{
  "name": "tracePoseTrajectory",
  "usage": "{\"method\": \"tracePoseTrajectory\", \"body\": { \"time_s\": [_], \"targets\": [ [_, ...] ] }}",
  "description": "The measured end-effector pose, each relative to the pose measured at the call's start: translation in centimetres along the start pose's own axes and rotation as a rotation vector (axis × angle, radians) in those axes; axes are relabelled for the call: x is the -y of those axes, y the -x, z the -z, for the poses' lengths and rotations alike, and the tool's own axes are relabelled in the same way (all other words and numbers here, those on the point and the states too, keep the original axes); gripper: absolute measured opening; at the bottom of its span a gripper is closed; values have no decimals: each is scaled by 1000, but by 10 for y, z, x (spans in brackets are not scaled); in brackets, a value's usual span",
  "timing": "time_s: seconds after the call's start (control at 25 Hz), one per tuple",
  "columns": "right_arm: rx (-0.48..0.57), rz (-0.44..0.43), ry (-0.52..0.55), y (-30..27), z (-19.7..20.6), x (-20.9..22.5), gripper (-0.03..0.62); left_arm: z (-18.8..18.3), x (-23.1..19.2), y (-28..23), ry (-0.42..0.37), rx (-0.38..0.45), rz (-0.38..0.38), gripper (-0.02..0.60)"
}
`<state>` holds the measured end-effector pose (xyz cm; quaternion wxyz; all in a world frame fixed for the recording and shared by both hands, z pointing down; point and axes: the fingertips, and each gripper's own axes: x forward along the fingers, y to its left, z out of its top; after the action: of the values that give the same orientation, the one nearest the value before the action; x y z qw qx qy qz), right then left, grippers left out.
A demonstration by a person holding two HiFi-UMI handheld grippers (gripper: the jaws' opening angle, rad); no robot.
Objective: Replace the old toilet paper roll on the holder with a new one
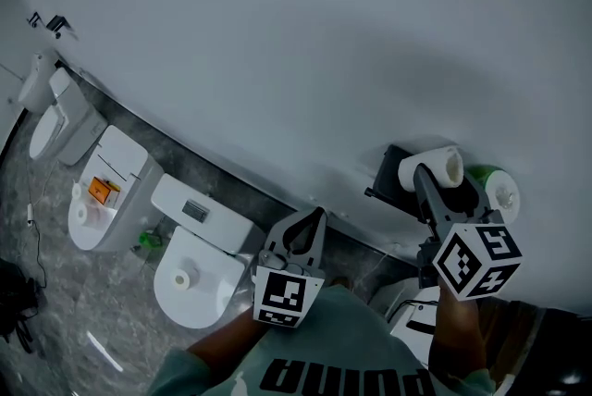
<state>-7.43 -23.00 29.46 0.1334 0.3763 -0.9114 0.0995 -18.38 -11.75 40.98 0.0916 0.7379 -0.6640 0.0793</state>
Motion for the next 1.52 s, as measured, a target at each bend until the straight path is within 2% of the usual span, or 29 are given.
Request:
{"method": "tracePoseTrajectory", "body": {
  "time_s": [0.28,0.8,0.88,1.08,1.52],
  "targets": [
    [-53,15,46,-10,9,-1,209,3,-2,0,4,-8,-6,5],
    [-70,8,67,-18,13,-6,212,1,-2,10,3,-11,-7,5],
    [-67,11,71,-18,15,-7,232,2,1,11,2,-10,10,5],
    [-35,30,67,-9,8,-6,276,3,2,14,-6,-12,18,5],
    [130,96,55,51,-11,-5,276,2,29,5,-47,-7,109,5]
  ]
}}
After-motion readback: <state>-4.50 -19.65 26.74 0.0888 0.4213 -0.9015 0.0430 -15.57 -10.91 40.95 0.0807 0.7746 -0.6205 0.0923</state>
